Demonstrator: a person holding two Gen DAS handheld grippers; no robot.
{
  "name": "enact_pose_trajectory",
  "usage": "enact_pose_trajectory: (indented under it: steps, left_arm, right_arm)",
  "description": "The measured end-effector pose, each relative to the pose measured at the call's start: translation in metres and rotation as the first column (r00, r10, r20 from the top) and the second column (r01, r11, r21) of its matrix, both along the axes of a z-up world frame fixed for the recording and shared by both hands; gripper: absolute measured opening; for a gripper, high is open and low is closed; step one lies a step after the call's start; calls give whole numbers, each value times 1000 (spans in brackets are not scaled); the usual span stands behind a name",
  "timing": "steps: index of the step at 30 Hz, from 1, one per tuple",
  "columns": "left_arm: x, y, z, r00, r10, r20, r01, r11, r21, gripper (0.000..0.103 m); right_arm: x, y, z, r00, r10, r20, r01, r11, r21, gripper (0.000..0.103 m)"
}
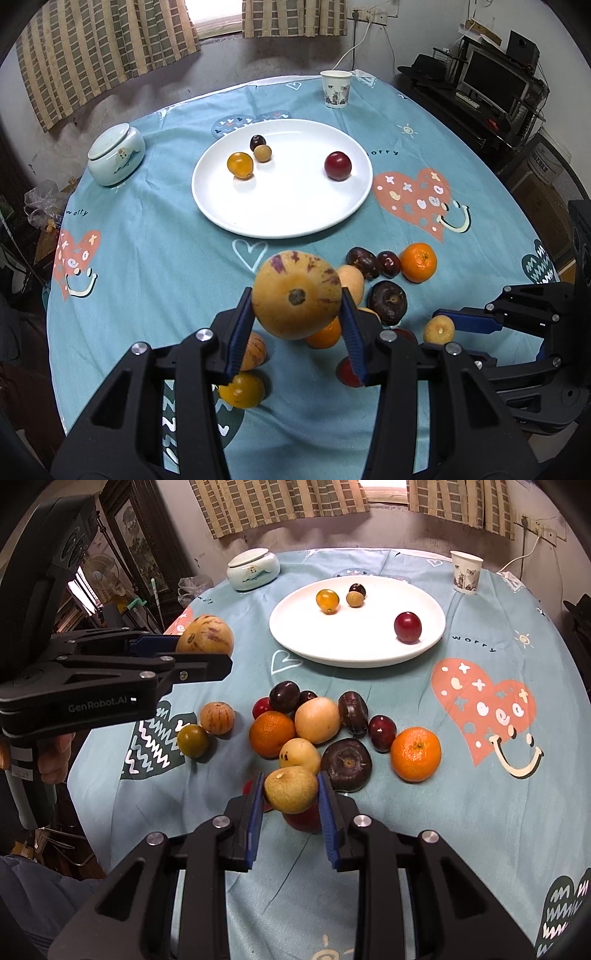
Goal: Organize fruits
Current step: 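Lift the speckled fruit with the left tool while the right tool holds the pear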
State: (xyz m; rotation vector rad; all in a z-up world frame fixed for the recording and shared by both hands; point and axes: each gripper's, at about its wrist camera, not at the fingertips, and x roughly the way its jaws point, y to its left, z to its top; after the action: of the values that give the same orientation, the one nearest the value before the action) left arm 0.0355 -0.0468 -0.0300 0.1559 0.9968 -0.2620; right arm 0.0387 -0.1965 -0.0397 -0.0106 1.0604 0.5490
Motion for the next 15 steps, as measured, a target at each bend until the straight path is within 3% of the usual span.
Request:
enact_pose_trajectory:
  steps: [15]
  left_arm:
    - [-7, 37, -11, 993, 113, -41, -114, 993, -12, 46]
  right_arm:
    - [-9, 8, -14, 999, 27, -39, -27, 1000, 7, 29]
